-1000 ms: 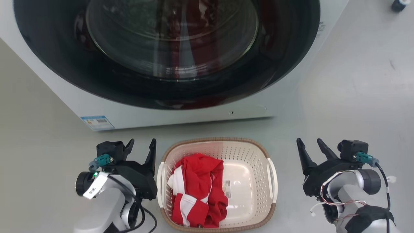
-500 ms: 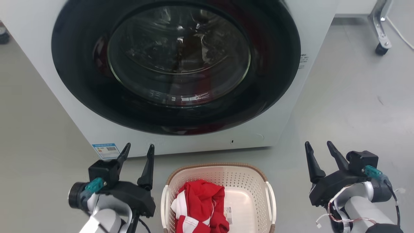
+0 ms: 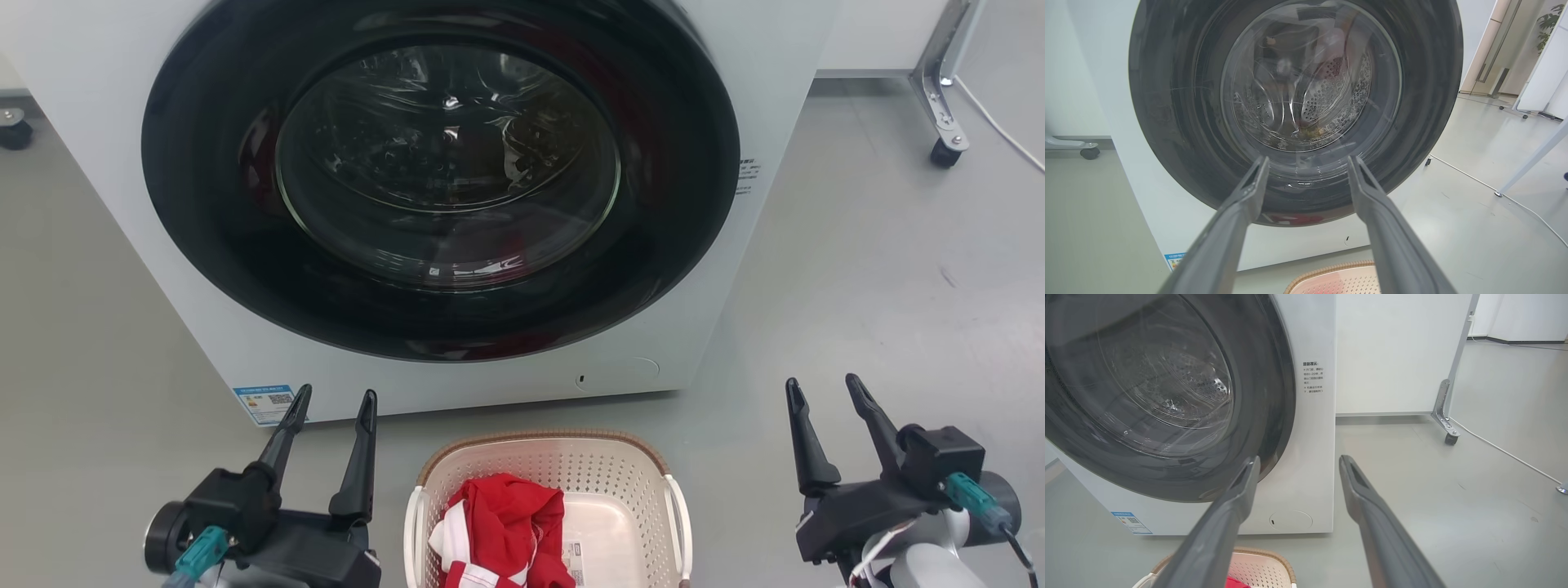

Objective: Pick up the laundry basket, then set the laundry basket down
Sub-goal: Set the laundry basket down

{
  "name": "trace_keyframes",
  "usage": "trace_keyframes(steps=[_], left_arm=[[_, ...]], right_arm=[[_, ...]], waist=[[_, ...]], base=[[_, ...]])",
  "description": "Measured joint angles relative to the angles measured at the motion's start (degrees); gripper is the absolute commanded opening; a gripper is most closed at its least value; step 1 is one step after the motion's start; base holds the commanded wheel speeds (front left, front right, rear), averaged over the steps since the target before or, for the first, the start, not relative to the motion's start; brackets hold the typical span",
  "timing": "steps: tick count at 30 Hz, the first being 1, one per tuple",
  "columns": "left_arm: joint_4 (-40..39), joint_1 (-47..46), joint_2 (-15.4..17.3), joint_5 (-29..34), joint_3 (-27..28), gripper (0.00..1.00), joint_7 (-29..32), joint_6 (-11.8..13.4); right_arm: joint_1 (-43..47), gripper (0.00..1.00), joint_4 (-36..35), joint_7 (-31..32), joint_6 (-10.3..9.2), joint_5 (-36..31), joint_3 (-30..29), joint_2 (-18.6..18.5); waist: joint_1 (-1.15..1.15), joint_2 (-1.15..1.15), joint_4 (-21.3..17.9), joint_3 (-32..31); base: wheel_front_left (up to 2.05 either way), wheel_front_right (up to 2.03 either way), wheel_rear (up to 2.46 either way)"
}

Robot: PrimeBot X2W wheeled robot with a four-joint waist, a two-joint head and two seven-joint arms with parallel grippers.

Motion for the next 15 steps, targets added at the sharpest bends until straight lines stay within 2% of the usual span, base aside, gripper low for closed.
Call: trace_keyframes(steps=[15], left_arm=[[-4.35, 9.27, -3.48, 5.42, 7.19, 1.0, -0.15, 0.01]], right_arm=[[9.75, 1.0, -9.98, 0.0, -0.78, -3.78, -4.79, -0.08]], waist=[[0.0, 0.01, -0.19, -2.49]], base=[[0.0, 0.0, 0.0]])
